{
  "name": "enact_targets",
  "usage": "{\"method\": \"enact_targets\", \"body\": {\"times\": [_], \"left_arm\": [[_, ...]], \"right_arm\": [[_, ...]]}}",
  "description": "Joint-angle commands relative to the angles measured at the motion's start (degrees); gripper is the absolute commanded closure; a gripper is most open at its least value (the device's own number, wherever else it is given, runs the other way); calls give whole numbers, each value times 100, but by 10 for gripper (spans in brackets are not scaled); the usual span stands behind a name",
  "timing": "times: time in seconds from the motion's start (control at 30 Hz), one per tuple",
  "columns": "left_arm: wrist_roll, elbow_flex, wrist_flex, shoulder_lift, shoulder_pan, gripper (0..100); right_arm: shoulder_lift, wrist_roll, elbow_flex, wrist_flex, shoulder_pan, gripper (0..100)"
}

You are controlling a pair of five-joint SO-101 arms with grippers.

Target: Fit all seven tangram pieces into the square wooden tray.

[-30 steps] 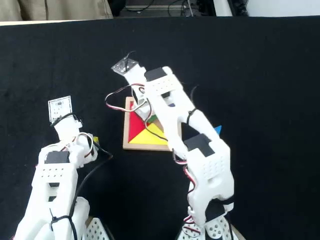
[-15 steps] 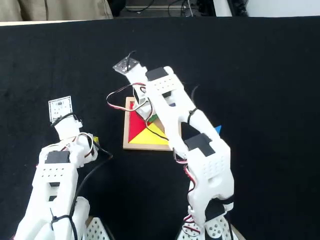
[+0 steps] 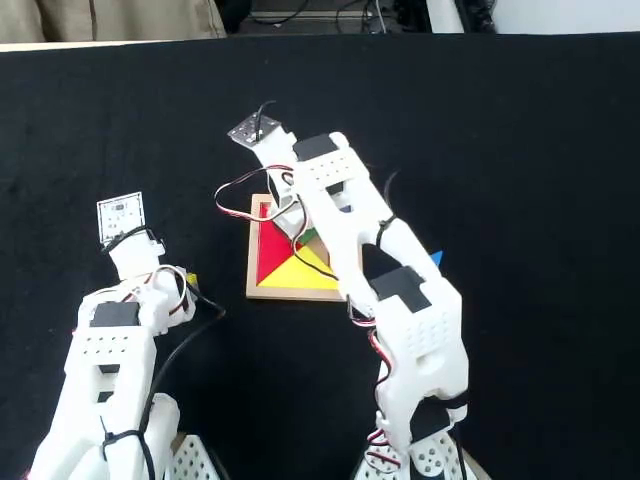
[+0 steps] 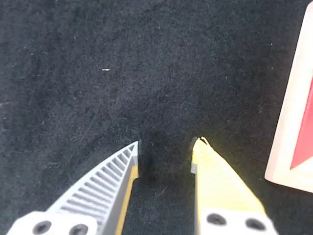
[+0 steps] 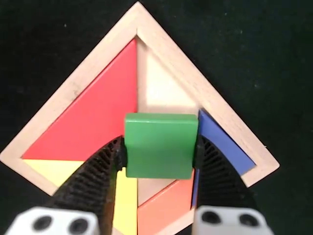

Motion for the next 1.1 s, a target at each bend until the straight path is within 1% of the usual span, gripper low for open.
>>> {"method": "enact_targets", "body": {"times": [0.0, 0.13, 0.23, 0.33, 0.53, 0.63, 0.7, 0.73, 0.8, 0.9, 1.07], "left_arm": [[-26, -31, -105, -97, 57, 812], [-26, -31, -105, -97, 48, 812], [-26, -31, -105, -97, 48, 812], [-26, -31, -105, -97, 48, 812], [-26, -31, -105, -97, 66, 812], [-26, -40, -105, -97, 66, 812], [-26, -40, -105, -97, 66, 812], [-26, -40, -105, -97, 66, 812], [-26, -40, -105, -97, 57, 812], [-26, -40, -105, -97, 57, 812], [-26, -40, -105, -97, 66, 812]], "right_arm": [[-57, 0, -110, 26, 105, 835], [-66, 0, -110, 26, 114, 727], [-66, 97, -101, 26, 114, 707], [-57, 290, -57, 35, 105, 742], [-101, 264, -163, -44, 105, 815], [-48, 237, -637, -114, 105, 896], [-31, 70, -778, -404, 105, 977], [13, -9, -796, -580, 114, 992], [180, -26, -804, -826, 114, 971], [523, -26, -884, -914, 114, 971], [945, -26, -1516, -290, 132, 971]]}}
